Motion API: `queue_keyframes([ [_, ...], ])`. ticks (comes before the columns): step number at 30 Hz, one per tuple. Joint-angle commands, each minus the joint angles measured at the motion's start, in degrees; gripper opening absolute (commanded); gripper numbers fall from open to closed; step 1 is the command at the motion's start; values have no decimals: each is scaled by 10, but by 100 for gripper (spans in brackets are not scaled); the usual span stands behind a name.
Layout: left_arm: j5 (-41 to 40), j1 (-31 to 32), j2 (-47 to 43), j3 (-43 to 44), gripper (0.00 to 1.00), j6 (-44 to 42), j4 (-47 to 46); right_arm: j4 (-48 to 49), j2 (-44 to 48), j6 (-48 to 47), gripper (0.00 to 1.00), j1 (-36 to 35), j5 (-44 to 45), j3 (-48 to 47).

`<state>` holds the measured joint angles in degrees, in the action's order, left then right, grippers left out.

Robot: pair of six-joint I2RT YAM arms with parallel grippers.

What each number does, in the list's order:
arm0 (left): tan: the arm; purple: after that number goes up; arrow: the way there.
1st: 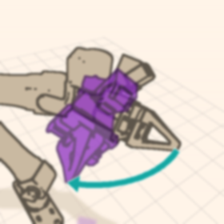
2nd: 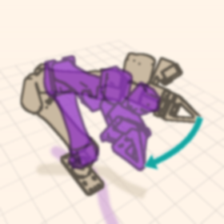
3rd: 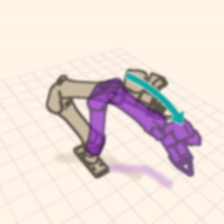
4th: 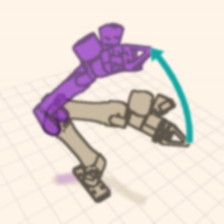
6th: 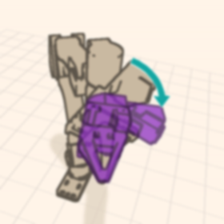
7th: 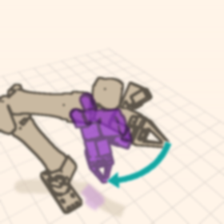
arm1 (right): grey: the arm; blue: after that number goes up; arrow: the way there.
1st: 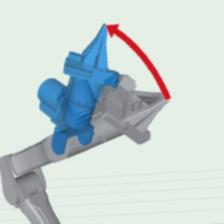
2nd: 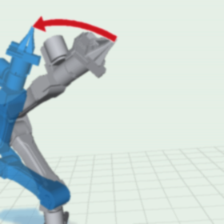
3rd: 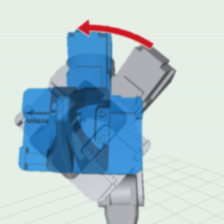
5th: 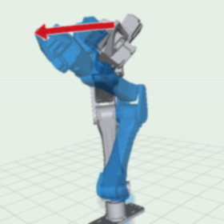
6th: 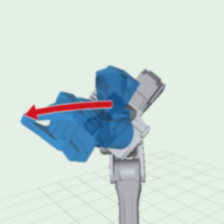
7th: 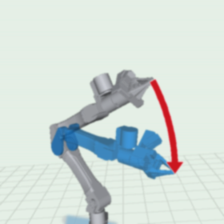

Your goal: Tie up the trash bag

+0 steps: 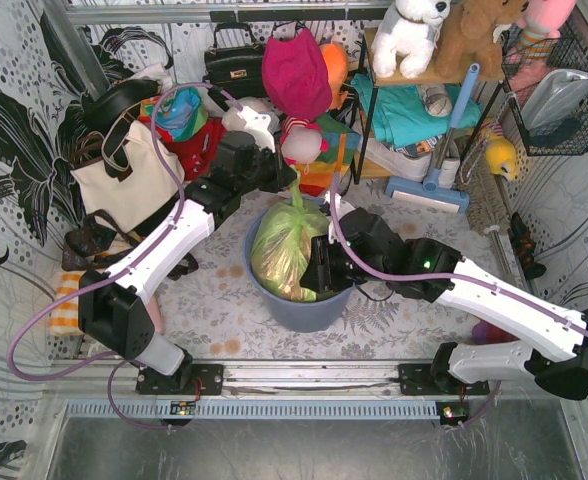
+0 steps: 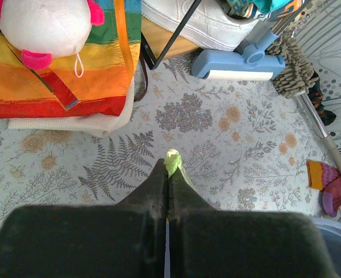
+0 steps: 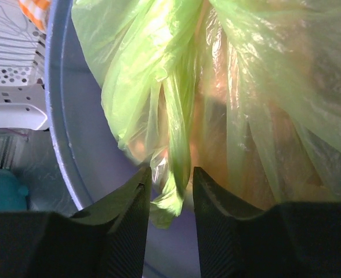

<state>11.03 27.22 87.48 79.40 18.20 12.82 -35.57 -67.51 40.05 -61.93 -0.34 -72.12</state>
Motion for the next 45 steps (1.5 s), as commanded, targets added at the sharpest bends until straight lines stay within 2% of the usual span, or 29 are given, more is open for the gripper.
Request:
queue_keyframes([
  [1,2,-2,-19,5,0,0,-29,4,-11,4,30,-3,2,-9],
  [6,2,-3,-23,2,0,0,-31,33,-12,12,9,-3,-1,-1],
  [9,2,-3,-23,2,0,2,-32,45,-6,20,0,-3,3,0],
  [17,4,-3,-26,6,0,3,-33,35,26,26,0,-3,23,-15],
  [21,4,-2,-26,8,0,4,-34,58,38,28,0,-3,5,-18],
  [24,3,-3,-25,8,0,4,-33,157,63,32,0,-3,-54,23],
  [27,2,-3,-23,8,0,5,-35,336,93,53,0,-3,-163,102],
  [30,2,-3,-18,8,0,8,-39,477,81,71,0,-2,-276,140],
  [35,5,-3,-10,10,0,14,-44,618,51,115,0,-3,-384,182],
  [38,2,-2,-6,13,0,17,-46,678,40,145,0,-3,-425,208],
  [43,-7,-3,11,27,0,17,-44,715,38,168,10,-8,-475,225],
  [45,-17,-3,16,33,0,17,-47,718,41,164,5,-12,-486,222],
])
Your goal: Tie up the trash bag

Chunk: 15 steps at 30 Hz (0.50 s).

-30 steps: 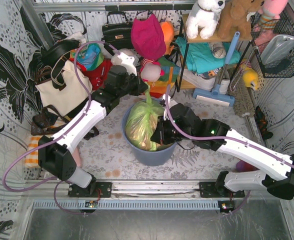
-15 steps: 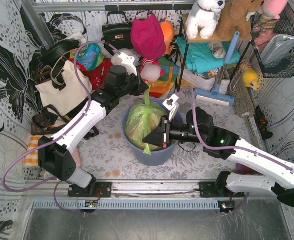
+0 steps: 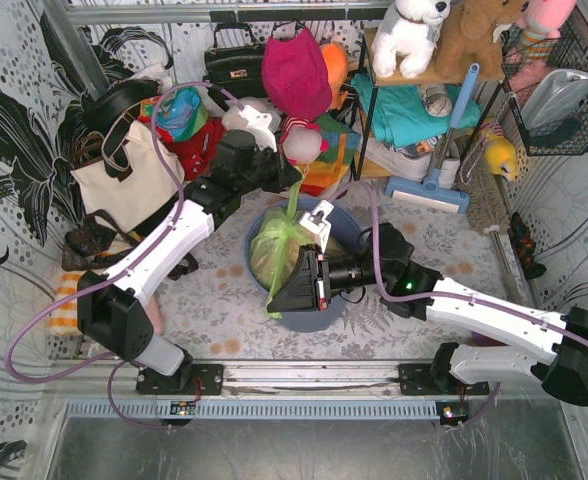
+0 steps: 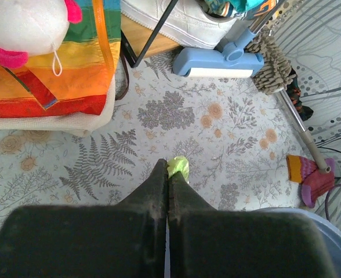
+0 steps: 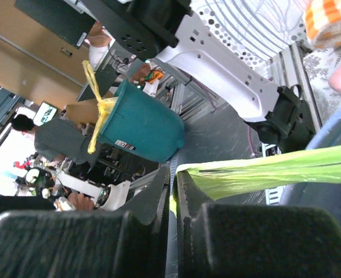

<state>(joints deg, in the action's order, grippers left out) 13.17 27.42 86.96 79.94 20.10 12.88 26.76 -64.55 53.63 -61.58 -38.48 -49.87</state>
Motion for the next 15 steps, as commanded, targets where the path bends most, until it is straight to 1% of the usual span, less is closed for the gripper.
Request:
queue_keyframes([
  [1,-43,-5,24,32,0,-2,-49,86,14,21,3,-15,-109,-8],
  [2,-48,-6,26,38,0,-2,-48,70,17,9,0,-16,-113,-19],
  [4,-55,-9,29,58,0,-3,-44,47,19,-18,0,-16,-131,-54],
  [8,-58,-18,37,117,0,1,-31,-16,10,-54,0,-17,-178,-167],
  [10,-62,-19,43,138,0,1,-25,-24,12,-60,0,-20,-200,-194],
  [13,-64,-21,56,148,0,4,-23,-49,23,-67,0,-21,-216,-178],
  [15,-62,-21,61,134,0,6,-29,-55,37,-61,0,-25,-213,-132],
])
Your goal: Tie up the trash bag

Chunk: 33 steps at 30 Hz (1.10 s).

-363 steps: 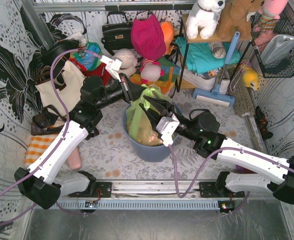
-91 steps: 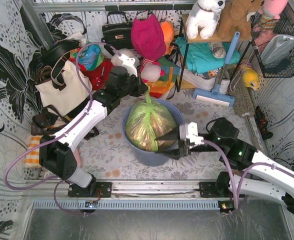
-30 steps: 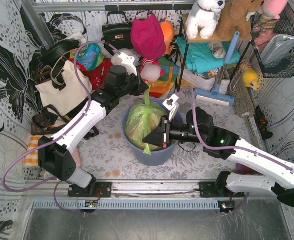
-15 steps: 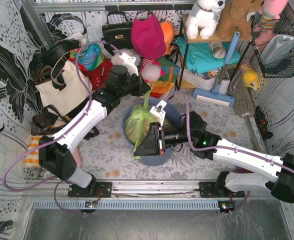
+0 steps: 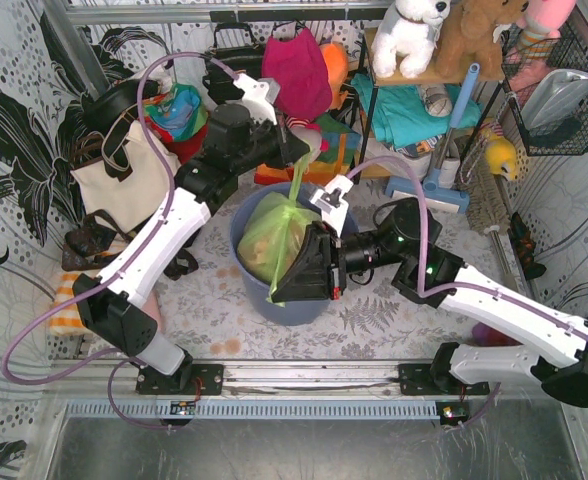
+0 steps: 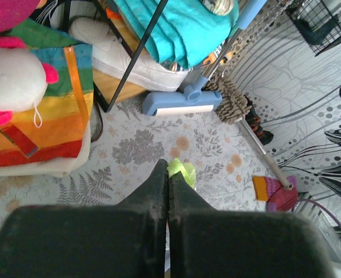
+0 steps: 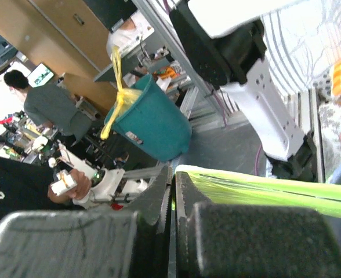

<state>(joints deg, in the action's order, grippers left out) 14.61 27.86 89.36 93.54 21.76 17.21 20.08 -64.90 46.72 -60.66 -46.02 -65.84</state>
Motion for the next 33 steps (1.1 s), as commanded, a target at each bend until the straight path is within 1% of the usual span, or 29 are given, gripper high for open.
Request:
queue_keyframes([
  [1,-76,-25,39,-17,0,-9,-78,18,49,15,0,-41,-135,62],
  [5,-89,-28,45,-74,0,-5,-101,46,80,43,0,-74,-112,176],
  [8,-103,-37,56,-91,0,-8,-102,71,85,63,0,-84,-106,213],
  [10,-100,-48,58,-87,0,-5,-99,67,81,63,0,-88,-110,189],
  [12,-87,-58,50,-67,0,0,-92,39,73,51,0,-93,-118,135],
  [15,-85,-61,39,-5,0,-9,-53,-48,60,-2,0,-109,-117,42],
  [17,-83,-61,34,39,0,-15,-30,-77,52,-15,0,-123,-114,1],
  [19,-85,-61,29,48,0,-19,-20,-82,50,-15,0,-135,-112,-4],
  [22,-96,-64,30,28,0,-23,-14,-82,55,-10,0,-142,-98,38],
  [24,-101,-68,25,-12,0,-18,-30,-42,62,12,0,-146,-90,86],
  [28,-110,-85,15,-95,0,-5,-77,99,62,82,0,-152,-73,194],
  [30,-101,-94,24,-114,0,0,-92,140,59,97,0,-161,-64,230],
  [33,-87,-95,46,-117,0,-2,-103,171,64,106,0,-174,-60,260],
])
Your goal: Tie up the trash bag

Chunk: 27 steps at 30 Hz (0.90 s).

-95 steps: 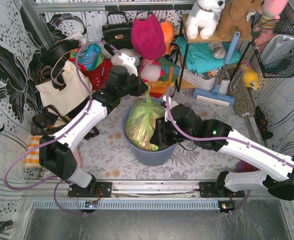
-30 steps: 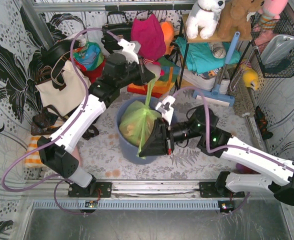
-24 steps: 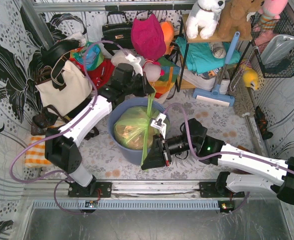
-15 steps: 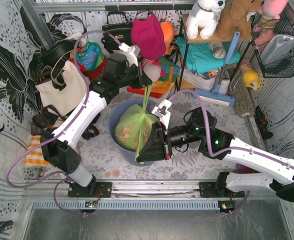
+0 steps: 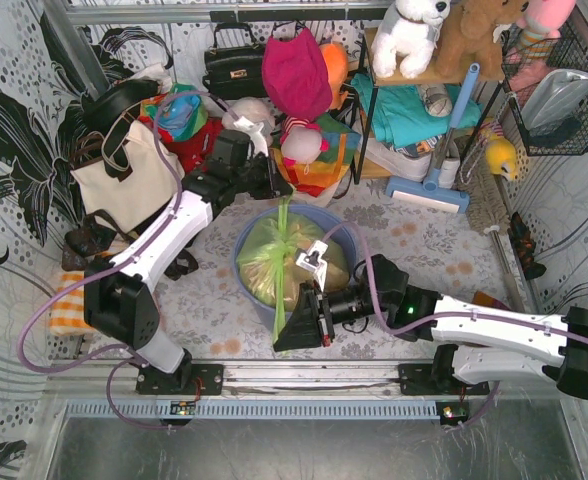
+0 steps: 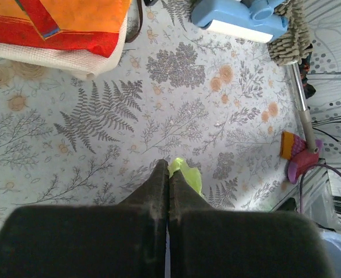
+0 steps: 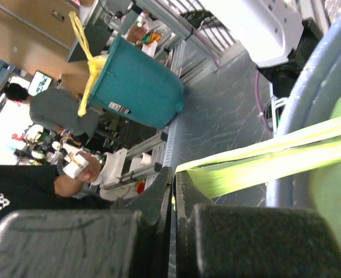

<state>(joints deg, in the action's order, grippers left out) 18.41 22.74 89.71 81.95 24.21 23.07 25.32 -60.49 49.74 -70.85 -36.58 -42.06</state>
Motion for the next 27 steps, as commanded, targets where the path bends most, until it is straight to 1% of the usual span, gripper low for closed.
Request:
queue_keyframes([
  [1,-120,-44,49,2,0,-27,-163,117,22,76,0,-74,-151,24],
  [3,-115,-44,56,14,0,-27,-163,100,27,68,0,-76,-147,6],
  [5,-106,-45,55,39,0,-24,-159,76,28,55,0,-78,-154,-49],
  [9,-93,-45,65,147,0,-32,-99,15,16,27,0,-83,-170,-157],
  [11,-89,-45,65,164,0,-32,-90,8,9,26,0,-88,-176,-170],
  [14,-93,-45,62,141,0,-32,-100,30,7,41,0,-93,-175,-132],
  [17,-96,-45,61,87,0,-33,-128,134,13,97,0,-93,-163,-52],
  [19,-99,-45,63,54,0,-32,-150,180,15,116,0,-97,-148,-15],
  [23,-102,-47,77,18,0,-32,-182,202,17,119,0,-105,-133,17],
  [25,-97,-49,84,15,0,-33,-187,209,17,121,0,-106,-130,20],
  [27,-85,-48,79,15,0,-31,-194,195,18,116,0,-106,-124,10],
])
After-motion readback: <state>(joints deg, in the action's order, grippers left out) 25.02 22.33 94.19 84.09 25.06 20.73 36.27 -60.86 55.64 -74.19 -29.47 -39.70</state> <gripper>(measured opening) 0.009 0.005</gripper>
